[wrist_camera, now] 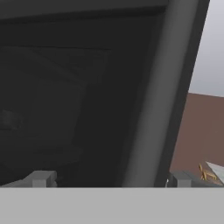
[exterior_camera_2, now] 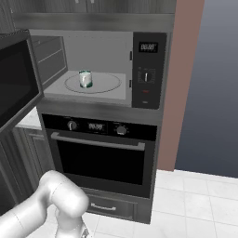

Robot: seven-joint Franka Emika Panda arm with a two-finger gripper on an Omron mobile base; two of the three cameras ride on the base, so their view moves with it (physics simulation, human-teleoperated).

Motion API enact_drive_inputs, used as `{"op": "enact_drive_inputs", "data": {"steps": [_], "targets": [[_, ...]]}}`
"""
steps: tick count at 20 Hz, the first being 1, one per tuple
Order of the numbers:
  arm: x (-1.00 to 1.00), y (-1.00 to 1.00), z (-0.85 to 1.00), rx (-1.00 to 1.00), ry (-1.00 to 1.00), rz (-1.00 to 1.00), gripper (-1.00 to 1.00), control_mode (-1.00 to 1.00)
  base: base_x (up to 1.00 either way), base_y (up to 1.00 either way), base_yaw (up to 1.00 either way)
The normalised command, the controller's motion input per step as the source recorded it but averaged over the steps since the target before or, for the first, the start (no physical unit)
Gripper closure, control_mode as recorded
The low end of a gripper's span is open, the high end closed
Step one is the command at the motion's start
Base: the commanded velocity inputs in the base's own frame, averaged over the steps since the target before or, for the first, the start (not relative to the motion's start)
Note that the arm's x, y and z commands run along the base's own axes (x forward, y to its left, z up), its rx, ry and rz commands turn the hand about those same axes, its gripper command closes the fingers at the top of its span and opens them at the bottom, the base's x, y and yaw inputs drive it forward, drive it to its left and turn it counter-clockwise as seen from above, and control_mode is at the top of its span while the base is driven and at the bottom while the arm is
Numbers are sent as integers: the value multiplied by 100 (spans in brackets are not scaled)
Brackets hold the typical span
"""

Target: Pick the mug from the counter and place it inside the microwave. Then close the microwave.

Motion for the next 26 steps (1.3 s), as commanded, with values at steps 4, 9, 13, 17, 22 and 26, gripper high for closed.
{"op": "enact_drive_inputs", "data": {"steps": [4,9,13,17,22,26], "targets": [[-8,-13,0,0,0,0,-100,-100,0,0,0],[-25,-58,3,0,0,0,-100,-100,0,0,0],[-6,-72,2,0,0,3,-100,-100,0,0,0],[0,-77,5,0,0,6,-100,-100,0,0,0],[0,-71,5,0,3,10,-100,-100,0,0,0],[0,-54,4,0,6,10,-100,-100,0,0,0]]}}
